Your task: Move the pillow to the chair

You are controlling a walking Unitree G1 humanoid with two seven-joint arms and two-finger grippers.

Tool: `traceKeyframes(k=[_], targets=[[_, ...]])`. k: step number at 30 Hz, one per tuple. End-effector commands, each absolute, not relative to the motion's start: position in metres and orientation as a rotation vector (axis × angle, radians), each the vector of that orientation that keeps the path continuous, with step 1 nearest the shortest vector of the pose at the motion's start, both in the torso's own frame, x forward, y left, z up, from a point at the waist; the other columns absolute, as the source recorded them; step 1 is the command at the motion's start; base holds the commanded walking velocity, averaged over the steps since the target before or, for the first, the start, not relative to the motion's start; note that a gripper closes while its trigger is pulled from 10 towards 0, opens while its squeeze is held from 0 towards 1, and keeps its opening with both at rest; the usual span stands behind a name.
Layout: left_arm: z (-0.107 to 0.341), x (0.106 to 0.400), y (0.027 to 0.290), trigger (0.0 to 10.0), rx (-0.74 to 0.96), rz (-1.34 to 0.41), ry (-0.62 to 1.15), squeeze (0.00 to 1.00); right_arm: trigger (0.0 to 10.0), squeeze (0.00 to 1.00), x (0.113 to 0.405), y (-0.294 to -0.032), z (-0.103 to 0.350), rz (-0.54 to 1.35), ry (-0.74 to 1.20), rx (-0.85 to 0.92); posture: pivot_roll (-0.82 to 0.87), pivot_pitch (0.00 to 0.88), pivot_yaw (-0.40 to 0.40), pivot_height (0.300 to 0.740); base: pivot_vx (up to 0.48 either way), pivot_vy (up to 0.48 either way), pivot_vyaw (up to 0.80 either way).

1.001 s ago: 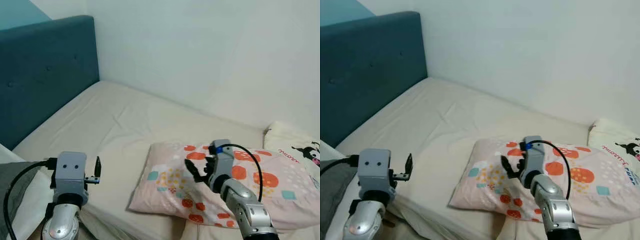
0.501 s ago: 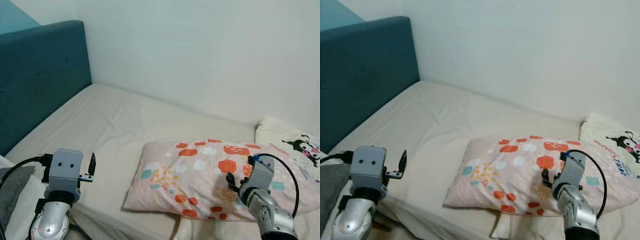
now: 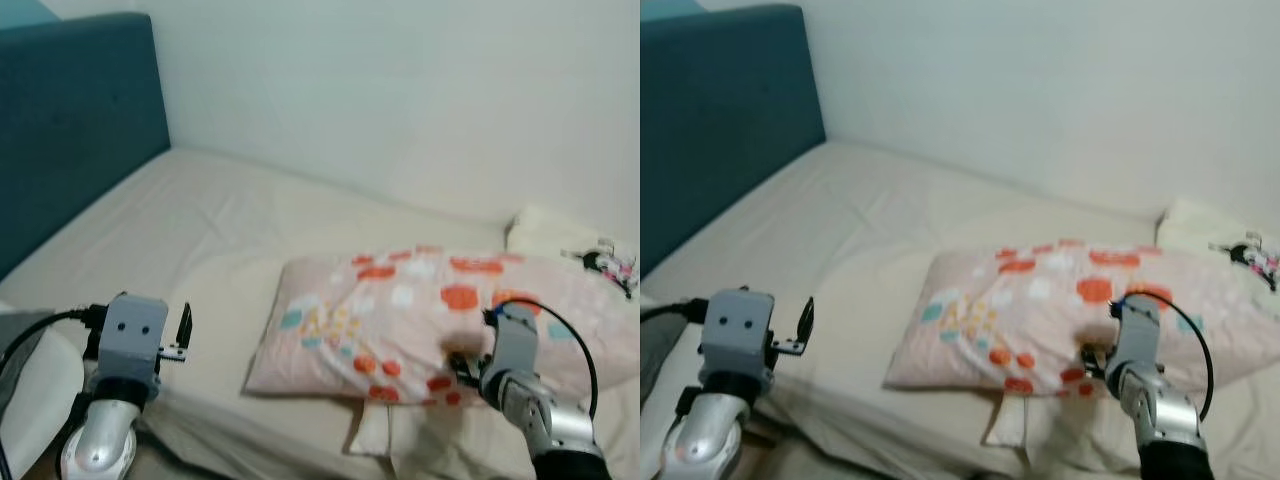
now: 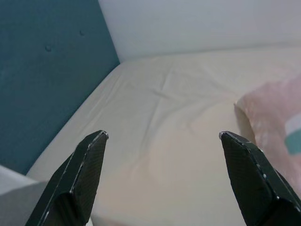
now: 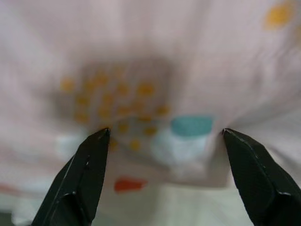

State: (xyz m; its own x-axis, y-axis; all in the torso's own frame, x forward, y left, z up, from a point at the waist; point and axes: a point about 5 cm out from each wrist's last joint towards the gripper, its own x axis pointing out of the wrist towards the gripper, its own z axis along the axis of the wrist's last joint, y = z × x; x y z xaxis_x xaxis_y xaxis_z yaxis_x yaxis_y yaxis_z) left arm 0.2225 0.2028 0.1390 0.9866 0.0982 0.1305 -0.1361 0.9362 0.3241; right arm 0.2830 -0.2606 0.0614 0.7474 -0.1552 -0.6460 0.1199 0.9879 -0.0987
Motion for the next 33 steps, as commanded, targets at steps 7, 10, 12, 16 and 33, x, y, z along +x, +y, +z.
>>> traceKeyframes(k=[7, 10, 12, 16, 33], targets=[[0.136, 0.224, 0.201, 10.0, 0.371, 0.096, -0.105, 0.0, 10.0, 0.0, 0.292, -0.236, 0.099, 0.442, 0.451, -0.649, 0.04, 0.0, -0.125, 0.58, 0.0, 0.0, 0.0], [0.136, 0.224, 0.201, 10.0, 0.372, 0.096, -0.104, 0.0, 10.0, 0.0, 0.285, -0.234, 0.097, 0.548, 0.481, -0.732, 0.04, 0.0, -0.126, 0.57, 0.0, 0.0, 0.0], [0.135, 0.224, 0.201, 10.0, 0.373, 0.096, -0.103, 0.0, 10.0, 0.0, 0.283, -0.234, 0.096, 0.583, 0.489, -0.803, 0.04, 0.0, -0.126, 0.565, 0.0, 0.0, 0.0], [0.134, 0.223, 0.2, 10.0, 0.373, 0.095, -0.099, 0.0, 10.0, 0.0, 0.288, -0.238, 0.098, 0.592, 0.452, -1.017, 0.04, 0.0, -0.128, 0.555, 0.0, 0.0, 0.0], [0.136, 0.223, 0.197, 10.0, 0.375, 0.099, -0.109, 0.0, 10.0, 0.0, 0.326, -0.239, 0.14, 0.516, 0.137, -1.352, 0.05, 0.0, -0.136, 0.495, 0.0, 0.0, 0.0]])
